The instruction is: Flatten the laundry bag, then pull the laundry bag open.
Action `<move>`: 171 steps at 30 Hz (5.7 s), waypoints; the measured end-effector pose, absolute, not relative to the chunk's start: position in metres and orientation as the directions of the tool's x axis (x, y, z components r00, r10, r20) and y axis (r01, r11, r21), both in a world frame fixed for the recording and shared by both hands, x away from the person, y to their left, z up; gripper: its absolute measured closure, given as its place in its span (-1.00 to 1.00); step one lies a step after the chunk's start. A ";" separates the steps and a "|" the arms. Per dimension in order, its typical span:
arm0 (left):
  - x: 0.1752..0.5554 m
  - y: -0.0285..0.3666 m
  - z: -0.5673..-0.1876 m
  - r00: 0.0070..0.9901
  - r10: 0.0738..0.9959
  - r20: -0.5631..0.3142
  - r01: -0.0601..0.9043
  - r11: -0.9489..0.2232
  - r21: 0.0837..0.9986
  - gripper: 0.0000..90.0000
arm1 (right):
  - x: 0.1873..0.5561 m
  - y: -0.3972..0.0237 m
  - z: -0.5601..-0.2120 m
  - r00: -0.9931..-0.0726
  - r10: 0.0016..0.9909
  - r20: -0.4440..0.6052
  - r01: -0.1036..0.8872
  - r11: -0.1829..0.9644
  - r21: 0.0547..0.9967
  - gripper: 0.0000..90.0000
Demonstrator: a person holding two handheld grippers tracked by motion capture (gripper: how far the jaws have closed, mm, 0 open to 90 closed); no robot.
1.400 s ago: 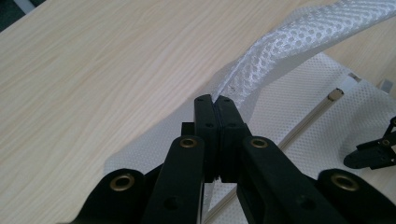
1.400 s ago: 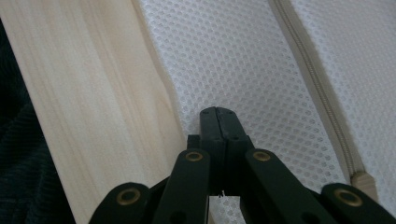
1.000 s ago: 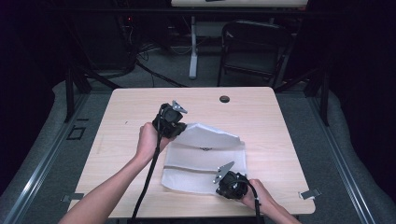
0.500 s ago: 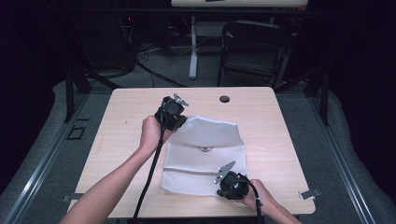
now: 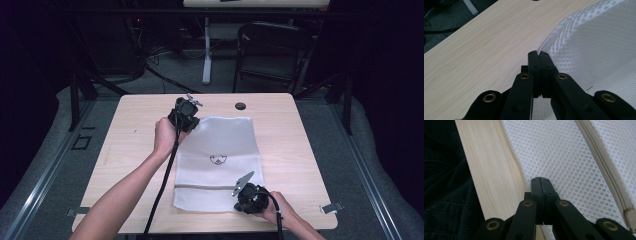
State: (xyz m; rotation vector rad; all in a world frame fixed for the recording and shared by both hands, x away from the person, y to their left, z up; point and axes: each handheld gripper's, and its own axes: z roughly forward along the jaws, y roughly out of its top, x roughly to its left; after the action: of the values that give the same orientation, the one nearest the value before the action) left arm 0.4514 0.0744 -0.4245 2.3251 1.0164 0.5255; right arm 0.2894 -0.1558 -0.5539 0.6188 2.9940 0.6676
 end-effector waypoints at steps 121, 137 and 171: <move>0.394 0.054 -0.506 0.846 0.533 -0.008 0.395 -0.616 0.682 -0.71 | 0.308 -0.223 -0.527 -0.785 0.606 0.126 0.585 0.660 0.471 -0.51; 0.367 0.039 -0.520 0.899 0.438 -0.026 0.335 -0.648 0.684 -0.64 | 0.310 -0.232 -0.527 -0.746 0.653 0.128 0.610 0.594 0.525 0.15; 0.344 -0.030 -0.564 0.981 0.185 -0.063 0.182 -0.743 0.644 0.33 | 0.317 -0.215 -0.557 -0.740 0.655 0.151 0.643 0.623 0.446 1.00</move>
State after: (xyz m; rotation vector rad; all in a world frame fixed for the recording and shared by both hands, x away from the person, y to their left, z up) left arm 0.3441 -0.0301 -0.5638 2.4245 0.2554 0.0061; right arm 0.3175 -0.2147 -0.5575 1.1225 2.8065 0.7549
